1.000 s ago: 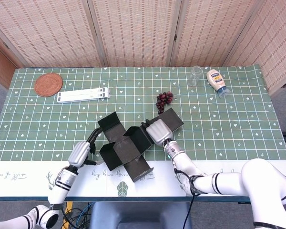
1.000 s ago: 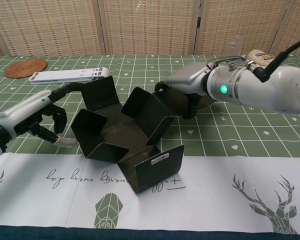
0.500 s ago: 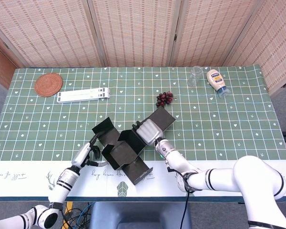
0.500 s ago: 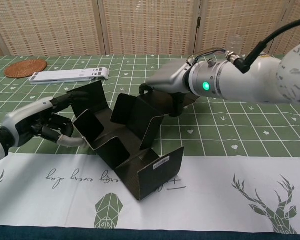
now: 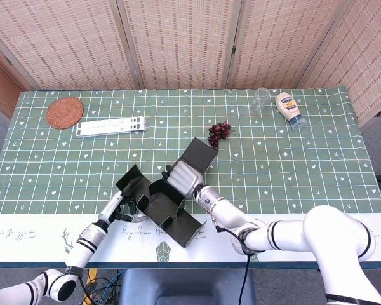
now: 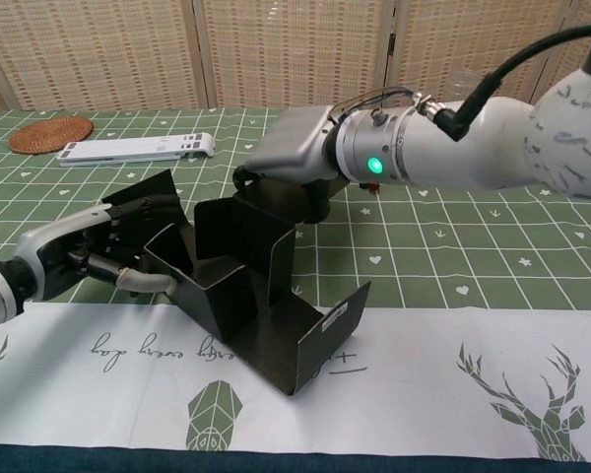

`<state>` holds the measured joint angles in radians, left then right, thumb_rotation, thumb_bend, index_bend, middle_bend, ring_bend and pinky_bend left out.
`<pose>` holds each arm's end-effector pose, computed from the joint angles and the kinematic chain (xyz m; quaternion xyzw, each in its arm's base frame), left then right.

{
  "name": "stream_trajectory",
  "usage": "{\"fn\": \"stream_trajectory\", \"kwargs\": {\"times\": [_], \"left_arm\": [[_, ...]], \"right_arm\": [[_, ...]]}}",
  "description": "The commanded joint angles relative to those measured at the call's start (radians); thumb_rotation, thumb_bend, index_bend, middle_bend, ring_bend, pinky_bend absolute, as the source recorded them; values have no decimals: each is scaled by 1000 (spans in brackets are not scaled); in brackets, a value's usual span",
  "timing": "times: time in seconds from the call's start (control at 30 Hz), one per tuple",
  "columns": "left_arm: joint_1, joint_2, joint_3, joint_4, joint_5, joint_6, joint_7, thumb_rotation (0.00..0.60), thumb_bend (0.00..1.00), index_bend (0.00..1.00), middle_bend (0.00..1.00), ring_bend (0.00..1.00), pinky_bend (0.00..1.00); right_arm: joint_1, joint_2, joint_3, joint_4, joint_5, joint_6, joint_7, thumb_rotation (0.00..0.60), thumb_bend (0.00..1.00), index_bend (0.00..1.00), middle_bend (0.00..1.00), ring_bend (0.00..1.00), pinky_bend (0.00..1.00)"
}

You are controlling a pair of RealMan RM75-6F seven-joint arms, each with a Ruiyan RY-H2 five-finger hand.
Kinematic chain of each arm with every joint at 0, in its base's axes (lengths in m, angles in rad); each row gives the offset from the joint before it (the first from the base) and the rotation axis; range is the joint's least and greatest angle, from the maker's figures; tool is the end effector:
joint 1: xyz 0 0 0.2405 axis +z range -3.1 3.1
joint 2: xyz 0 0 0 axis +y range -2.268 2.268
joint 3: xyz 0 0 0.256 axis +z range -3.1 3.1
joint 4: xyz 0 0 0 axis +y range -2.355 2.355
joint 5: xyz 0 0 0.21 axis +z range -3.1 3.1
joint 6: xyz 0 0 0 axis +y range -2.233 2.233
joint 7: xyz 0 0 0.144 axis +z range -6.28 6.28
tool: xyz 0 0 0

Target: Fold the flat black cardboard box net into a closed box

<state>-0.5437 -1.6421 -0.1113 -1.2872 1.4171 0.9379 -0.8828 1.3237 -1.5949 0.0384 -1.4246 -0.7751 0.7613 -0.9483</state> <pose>-0.2125 0.2978 -0.0481 -0.4681 -0.7150 -0.4924 0.1651 -0.0107 -0.3734 -0.0660 0.9048 -0.0335 0.2074 0.3705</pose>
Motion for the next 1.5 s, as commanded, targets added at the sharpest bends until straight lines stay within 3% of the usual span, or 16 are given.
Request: {"fn": "stream_trajectory", "kwargs": {"times": [0.03, 0.53, 1.03, 1.5], "left_arm": [[-10, 11, 14, 5, 28, -12, -57, 600, 102, 0, 30, 642, 631], [-50, 32, 87, 36, 154, 7, -311, 600, 102, 0, 0, 629, 632], [-88, 2, 153, 117, 215, 37, -474, 600, 102, 0, 0, 628, 632], [-109, -16, 204, 162, 241, 65, -594, 600, 102, 25, 26, 631, 632]], "right_arm": [[4, -5, -8, 14, -67, -11, 29, 600, 447, 157, 251, 760, 991], [0, -31, -10, 95, -293, -47, 161, 600, 449, 163, 257, 761, 991], [-16, -58, -11, 179, -522, -45, 317, 600, 450, 163, 261, 761, 991], [-36, -74, -6, 216, -641, -27, 390, 600, 452, 163, 262, 761, 991]]}}
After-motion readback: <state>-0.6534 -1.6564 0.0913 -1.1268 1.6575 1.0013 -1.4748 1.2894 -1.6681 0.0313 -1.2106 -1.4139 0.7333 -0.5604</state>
